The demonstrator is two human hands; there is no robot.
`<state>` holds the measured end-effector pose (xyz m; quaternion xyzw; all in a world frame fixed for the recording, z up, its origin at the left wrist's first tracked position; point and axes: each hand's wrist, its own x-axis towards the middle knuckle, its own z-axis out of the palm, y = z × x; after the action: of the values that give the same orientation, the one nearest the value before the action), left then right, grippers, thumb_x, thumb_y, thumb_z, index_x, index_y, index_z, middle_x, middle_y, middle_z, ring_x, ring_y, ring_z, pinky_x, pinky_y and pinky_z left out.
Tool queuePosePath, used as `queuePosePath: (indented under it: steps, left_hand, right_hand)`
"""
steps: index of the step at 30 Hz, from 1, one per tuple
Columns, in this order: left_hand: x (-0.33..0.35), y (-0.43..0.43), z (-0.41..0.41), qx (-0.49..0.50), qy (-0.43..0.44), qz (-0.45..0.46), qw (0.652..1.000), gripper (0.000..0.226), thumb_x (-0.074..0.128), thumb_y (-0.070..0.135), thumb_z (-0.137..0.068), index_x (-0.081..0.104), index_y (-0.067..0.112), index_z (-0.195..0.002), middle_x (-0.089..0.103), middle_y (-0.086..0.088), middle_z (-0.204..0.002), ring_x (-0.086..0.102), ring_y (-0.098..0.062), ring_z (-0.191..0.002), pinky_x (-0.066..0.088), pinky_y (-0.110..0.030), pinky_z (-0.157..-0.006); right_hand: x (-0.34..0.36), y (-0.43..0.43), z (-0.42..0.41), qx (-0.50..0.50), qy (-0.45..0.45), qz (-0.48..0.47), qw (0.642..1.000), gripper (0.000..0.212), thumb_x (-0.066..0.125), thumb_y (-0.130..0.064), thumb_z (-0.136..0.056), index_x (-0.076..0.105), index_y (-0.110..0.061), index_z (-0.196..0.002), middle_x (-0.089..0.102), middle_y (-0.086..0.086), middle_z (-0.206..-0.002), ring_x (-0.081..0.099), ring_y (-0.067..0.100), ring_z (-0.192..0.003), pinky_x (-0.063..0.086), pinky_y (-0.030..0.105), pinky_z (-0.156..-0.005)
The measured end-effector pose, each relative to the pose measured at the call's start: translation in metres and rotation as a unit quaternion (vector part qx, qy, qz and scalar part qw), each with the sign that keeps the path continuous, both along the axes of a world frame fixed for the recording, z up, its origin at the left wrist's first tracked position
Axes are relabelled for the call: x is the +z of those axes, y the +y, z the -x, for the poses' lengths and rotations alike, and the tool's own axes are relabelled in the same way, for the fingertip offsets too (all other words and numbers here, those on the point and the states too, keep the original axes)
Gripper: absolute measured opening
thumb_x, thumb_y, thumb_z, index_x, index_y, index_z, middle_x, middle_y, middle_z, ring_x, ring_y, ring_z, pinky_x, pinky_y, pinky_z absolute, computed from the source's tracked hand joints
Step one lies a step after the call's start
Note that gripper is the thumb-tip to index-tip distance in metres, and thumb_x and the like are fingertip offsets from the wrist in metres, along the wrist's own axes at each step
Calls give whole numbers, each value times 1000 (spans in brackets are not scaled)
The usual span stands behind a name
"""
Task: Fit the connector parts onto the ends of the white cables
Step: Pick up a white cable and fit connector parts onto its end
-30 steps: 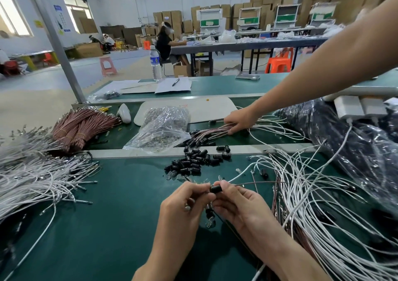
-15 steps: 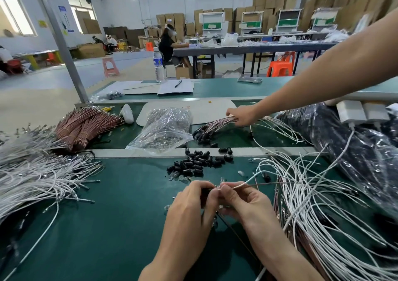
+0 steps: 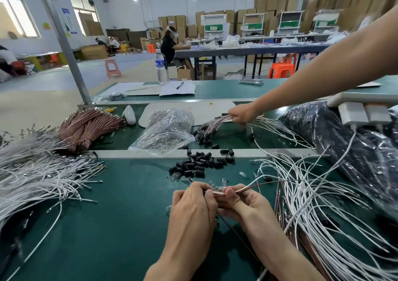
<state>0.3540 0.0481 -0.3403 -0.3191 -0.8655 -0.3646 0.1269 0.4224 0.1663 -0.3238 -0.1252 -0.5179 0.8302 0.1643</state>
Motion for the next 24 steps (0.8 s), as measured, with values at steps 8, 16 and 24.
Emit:
queuePosePath:
  steps: [8,16,24]
  left_hand:
    - [11,-14,1,0,-75,-142,987,20,25,55,-100,42,49,-91,58,25,-82,48,-4,-85,38,-25,-65]
    - [42,-54,12,65,-87,-441,891,14,58,14,-100,60,27,-95,61,-7,-74,54,-2,-58,45,-11,-55]
    - [53,-82,21,106,-91,-525,840,5,59,31,-95,62,27,-96,62,10,-62,54,-3,-49,48,-13,-50]
  right_hand:
    - [10,4,-5,-31,21,38,999,29,77,-31,-75,79,-6,-90,75,22,-101,75,25,-83,59,24,-64]
    - [26,3,-18,-49,61,105,991,13,68,-10,-77,79,-6,-83,74,25,-96,73,24,-71,60,26,-58]
    - [32,-1,-20,-28,68,89,993,15,69,-9,-75,81,-7,-85,74,27,-97,74,25,-70,60,27,-55]
